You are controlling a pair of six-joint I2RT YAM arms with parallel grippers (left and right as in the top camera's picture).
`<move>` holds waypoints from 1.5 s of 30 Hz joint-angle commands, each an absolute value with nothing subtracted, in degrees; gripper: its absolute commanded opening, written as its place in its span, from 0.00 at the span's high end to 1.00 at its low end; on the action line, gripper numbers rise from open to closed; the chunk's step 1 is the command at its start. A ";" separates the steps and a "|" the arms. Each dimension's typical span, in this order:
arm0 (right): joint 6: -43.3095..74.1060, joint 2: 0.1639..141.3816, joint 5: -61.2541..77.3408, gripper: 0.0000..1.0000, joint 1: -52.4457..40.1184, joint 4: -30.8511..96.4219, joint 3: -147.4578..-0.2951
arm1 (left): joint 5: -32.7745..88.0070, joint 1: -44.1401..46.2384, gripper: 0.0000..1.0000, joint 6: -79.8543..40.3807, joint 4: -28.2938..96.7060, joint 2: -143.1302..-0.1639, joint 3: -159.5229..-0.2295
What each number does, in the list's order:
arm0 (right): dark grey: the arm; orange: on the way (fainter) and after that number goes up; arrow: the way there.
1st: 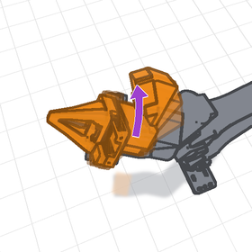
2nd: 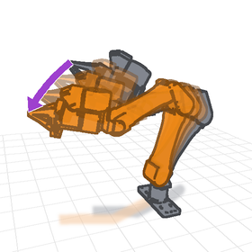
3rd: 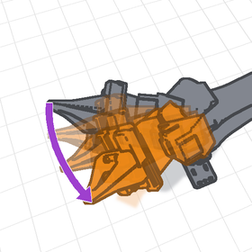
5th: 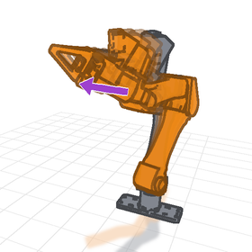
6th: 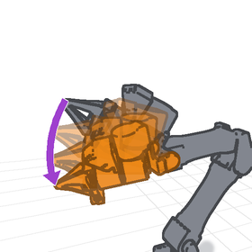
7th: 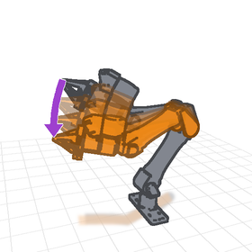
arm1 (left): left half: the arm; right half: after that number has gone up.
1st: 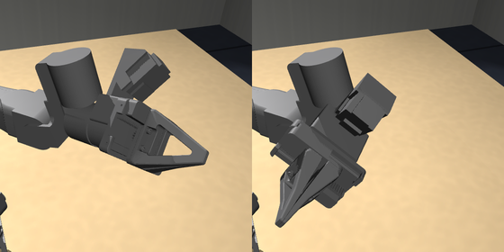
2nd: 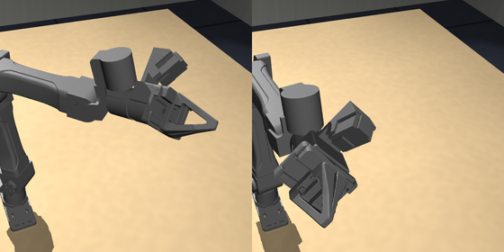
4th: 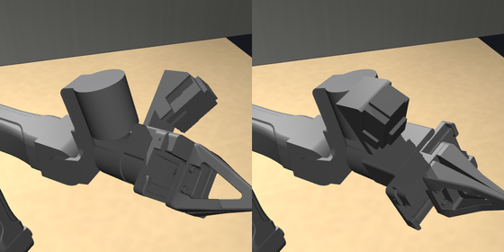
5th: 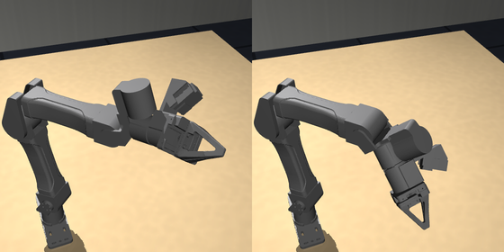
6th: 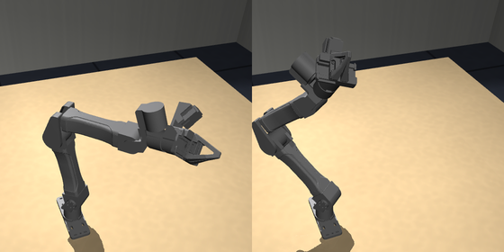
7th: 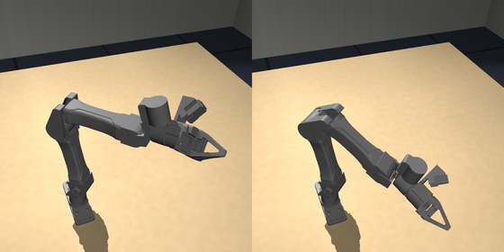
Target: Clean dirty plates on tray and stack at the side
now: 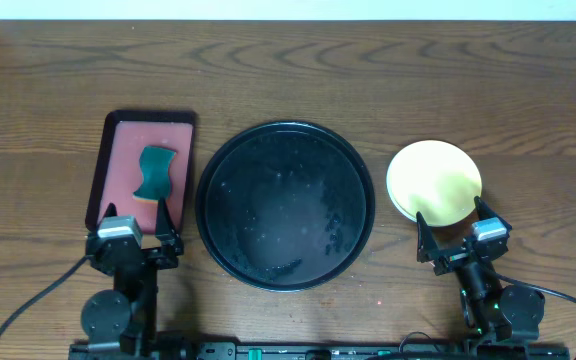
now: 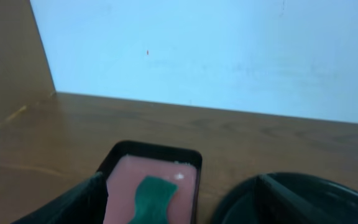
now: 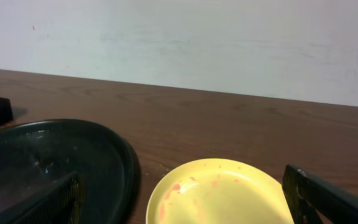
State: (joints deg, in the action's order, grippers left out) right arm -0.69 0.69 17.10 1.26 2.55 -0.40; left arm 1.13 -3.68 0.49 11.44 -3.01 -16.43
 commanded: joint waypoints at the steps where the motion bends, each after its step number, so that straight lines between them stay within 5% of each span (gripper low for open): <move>1: -1.37 0.30 16.97 0.01 0.05 2.81 -0.32 | 0.67 -3.51 0.25 2.26 7.49 -0.05 -11.77; 10: -1.37 0.30 16.97 0.01 0.05 2.81 -0.32 | 0.67 -3.51 0.25 8.23 -3.16 -0.10 -3.77; 45: -1.37 0.30 16.97 0.01 0.05 2.81 -0.32 | 0.86 -3.51 0.25 11.55 4.05 -0.23 -0.23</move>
State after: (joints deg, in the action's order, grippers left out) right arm -0.69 0.69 17.12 1.26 2.55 -0.40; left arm 1.58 -3.68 10.96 1.21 -0.60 -0.73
